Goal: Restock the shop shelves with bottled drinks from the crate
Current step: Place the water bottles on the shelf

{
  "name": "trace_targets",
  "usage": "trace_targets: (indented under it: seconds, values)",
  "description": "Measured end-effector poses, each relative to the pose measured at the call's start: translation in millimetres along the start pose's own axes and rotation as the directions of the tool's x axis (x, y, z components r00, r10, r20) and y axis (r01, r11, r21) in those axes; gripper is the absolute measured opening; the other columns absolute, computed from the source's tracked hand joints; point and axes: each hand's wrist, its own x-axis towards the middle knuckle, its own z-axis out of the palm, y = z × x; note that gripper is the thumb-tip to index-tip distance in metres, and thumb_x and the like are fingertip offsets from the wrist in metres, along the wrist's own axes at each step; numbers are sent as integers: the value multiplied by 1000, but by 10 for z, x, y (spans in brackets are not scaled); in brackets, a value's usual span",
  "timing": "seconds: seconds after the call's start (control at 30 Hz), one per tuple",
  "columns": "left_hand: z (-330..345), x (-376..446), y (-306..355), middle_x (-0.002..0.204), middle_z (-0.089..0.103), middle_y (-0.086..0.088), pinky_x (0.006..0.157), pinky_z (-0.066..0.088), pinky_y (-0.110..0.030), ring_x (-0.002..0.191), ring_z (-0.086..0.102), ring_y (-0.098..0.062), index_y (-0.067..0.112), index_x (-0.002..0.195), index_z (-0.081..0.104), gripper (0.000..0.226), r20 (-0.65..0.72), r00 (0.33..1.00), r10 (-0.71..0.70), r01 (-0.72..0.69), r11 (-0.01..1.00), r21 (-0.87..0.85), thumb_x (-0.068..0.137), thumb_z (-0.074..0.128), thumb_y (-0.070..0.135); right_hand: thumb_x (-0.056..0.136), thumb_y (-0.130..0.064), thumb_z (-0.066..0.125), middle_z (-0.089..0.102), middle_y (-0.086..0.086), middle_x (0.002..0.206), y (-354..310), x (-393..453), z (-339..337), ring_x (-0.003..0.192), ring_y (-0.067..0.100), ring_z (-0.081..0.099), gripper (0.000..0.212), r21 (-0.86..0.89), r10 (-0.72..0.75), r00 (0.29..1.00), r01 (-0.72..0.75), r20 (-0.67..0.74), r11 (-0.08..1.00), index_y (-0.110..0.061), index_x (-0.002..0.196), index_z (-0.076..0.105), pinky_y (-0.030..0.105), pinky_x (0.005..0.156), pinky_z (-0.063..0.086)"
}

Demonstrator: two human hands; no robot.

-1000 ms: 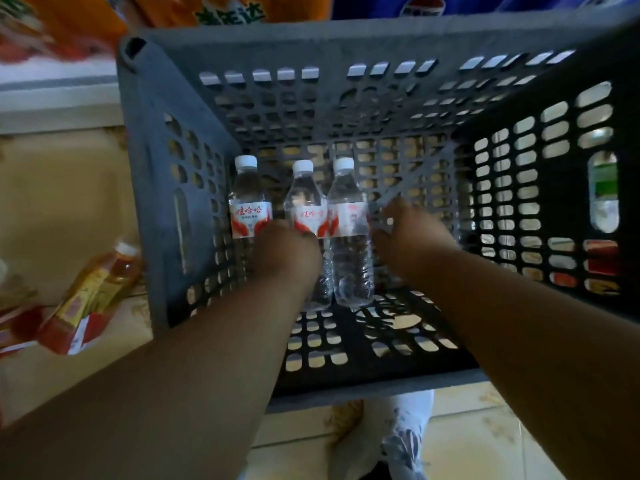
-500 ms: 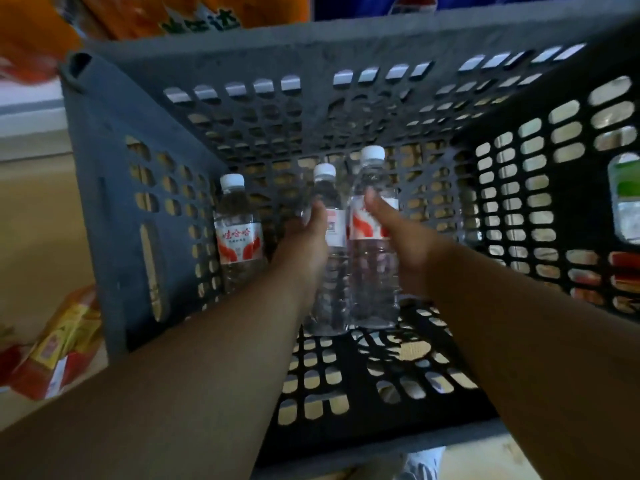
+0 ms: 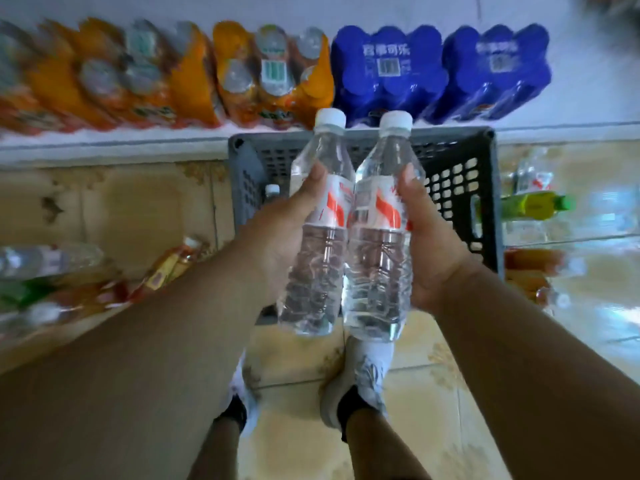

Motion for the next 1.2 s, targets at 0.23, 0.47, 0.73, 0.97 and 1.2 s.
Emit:
trace_targets:
  seconds: [0.23,0.47,0.73,0.97,1.2]
  values:
    - [184,-1772,662,130,68,-15,107,43,-65,123,62,-40,18,127,68,101,-16,990,143,-143,989,30,54,73,88,93,-59,47,44,28,149,-214,-1424,1184,138,48,41,79,-63,-37,976,52,214,997,-5,149,41,67,115,26]
    - [528,-3711,1332,111,76,-10,83,60,-49,100,74,-30,26,105,81,69,-93,971,221,-234,959,-162,67,69,82,91,-49,53,58,21,119,-543,-2932,2138,107,38,57,59,-137,-122,951,166,283,977,-8,133,58,55,102,43]
    - [1107,-5173,1466,122,71,-20,86,58,-57,109,70,-39,18,115,76,79,-117,903,413,-421,795,-437,71,56,79,72,-58,70,69,23,122,-644,-4060,2948,112,41,66,67,-333,-185,959,250,215,909,-13,122,71,58,98,52]
    - [1084,-5851,1385,120,71,-16,89,56,-49,107,70,-33,16,121,72,75,-174,815,553,-563,683,-464,65,74,66,82,-54,61,71,21,119,-577,-4372,3501,108,40,69,53,-386,-176,919,314,353,867,-14,114,75,55,93,56]
    - [379,-6193,1274,132,66,-19,97,53,-56,122,64,-39,14,130,68,73,-261,807,530,-581,633,-511,78,69,65,88,-56,60,71,20,118,-83,-4256,4206,114,46,64,56,-470,-202,931,330,303,819,-12,121,70,64,102,47]
